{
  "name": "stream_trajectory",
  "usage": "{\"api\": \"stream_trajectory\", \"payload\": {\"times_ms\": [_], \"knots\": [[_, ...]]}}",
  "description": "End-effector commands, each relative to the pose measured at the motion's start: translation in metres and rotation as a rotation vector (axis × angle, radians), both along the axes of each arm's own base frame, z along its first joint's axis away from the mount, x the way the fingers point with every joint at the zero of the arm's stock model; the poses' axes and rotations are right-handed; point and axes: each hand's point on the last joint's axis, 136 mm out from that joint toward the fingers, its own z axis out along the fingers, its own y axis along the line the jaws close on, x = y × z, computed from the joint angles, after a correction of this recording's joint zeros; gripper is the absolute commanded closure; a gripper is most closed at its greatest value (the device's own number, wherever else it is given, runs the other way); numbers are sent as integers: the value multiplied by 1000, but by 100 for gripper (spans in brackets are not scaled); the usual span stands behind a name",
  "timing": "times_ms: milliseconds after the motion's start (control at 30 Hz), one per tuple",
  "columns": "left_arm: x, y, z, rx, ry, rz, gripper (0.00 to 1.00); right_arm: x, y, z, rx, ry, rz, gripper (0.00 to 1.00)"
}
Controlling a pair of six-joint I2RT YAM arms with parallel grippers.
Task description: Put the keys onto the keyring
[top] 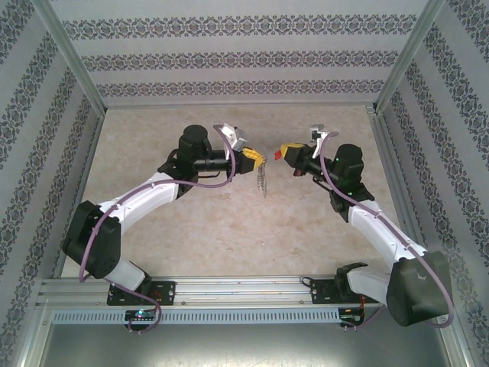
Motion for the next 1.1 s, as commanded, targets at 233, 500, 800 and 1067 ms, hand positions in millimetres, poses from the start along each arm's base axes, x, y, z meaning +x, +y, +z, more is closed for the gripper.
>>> {"api": "stream_trajectory", "payload": {"times_ms": [233,500,800,1067], "knots": [[2,-6,12,-5,-73,17,100,-26,15,18,-41,-122,25,100],[16,3,16,13,-270,161,100,-30,5,7,-86,-118,-36,100],[17,-1,16,16,-357,151,100,-33,6,4,-113,-128,-34,100],[12,-8,17,-4,-333,87,100,-31,17,8,-123,-146,2,100]]}}
